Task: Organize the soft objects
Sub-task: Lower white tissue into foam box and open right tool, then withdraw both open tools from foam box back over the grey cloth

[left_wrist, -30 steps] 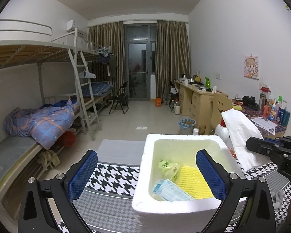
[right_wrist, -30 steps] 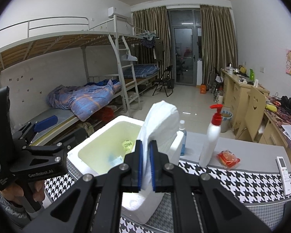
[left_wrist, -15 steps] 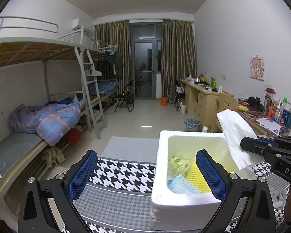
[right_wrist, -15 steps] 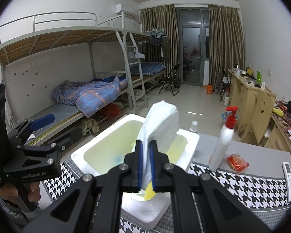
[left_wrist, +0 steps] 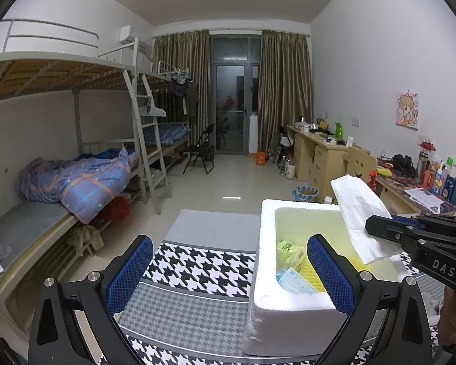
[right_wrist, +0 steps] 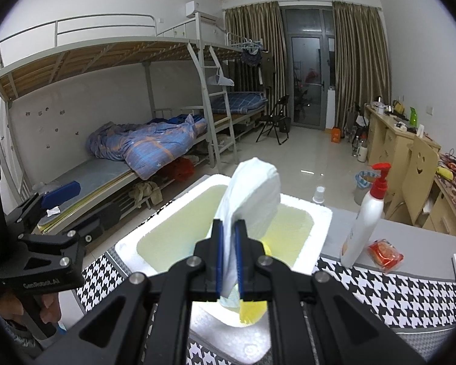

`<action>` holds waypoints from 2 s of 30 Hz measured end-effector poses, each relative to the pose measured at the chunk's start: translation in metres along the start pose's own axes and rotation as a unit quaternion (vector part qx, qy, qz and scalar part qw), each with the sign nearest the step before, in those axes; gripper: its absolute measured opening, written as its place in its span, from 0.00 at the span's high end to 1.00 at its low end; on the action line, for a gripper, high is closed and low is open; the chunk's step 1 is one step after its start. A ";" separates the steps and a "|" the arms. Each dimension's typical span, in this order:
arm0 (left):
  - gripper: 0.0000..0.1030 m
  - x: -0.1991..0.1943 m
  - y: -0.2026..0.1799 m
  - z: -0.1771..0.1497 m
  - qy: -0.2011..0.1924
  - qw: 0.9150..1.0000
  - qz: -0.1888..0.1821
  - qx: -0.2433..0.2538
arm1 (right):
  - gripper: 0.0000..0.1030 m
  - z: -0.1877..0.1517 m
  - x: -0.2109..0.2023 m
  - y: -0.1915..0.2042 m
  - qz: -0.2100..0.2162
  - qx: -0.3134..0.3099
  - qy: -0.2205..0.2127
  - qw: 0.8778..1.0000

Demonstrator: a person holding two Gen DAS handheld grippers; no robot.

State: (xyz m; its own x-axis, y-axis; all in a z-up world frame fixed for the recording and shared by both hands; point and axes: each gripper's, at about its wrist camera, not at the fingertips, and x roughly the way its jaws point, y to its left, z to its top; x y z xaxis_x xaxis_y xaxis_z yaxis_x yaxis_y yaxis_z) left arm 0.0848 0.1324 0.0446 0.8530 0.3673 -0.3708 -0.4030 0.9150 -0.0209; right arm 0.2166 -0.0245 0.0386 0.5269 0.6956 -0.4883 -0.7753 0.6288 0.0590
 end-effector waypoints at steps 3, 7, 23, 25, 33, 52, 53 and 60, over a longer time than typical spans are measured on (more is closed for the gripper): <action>0.01 0.000 0.003 -0.001 0.001 1.000 0.000 -0.004 | 0.87 0.000 0.004 0.001 0.001 0.001 0.003 1.000; 0.01 -0.001 0.007 -0.001 0.002 1.000 0.000 -0.007 | 0.47 -0.001 0.007 0.001 0.010 0.007 0.009 1.000; 0.01 -0.005 0.010 -0.002 -0.003 1.000 -0.001 -0.008 | 0.32 -0.003 -0.008 -0.001 0.007 0.009 -0.002 1.000; 0.01 -0.007 0.007 -0.001 -0.005 1.000 -0.001 -0.008 | 0.32 -0.003 -0.010 -0.002 0.007 0.013 -0.002 1.000; 0.01 -0.018 -0.007 0.003 -0.016 1.000 -0.008 0.003 | 0.28 -0.007 -0.030 -0.005 -0.003 0.009 -0.019 1.000; 0.01 -0.050 -0.033 0.005 -0.037 0.999 -0.027 0.019 | 0.11 -0.024 -0.075 -0.003 -0.012 -0.012 -0.069 0.997; 0.01 -0.052 -0.033 0.004 -0.038 0.999 -0.028 0.020 | 0.11 -0.024 -0.077 -0.003 -0.012 -0.011 -0.071 0.997; 0.01 -0.061 -0.042 0.003 -0.047 0.998 -0.036 0.025 | 0.11 -0.030 -0.086 -0.007 -0.013 -0.010 -0.081 0.997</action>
State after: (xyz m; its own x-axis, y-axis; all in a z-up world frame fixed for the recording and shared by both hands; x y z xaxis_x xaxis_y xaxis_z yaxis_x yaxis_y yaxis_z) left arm 0.0509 0.0723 0.0713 0.9071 0.3126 -0.2819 -0.3252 0.9456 0.0022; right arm 0.1659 -0.0990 0.0544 0.5956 0.7266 -0.3426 -0.7660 0.6421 0.0301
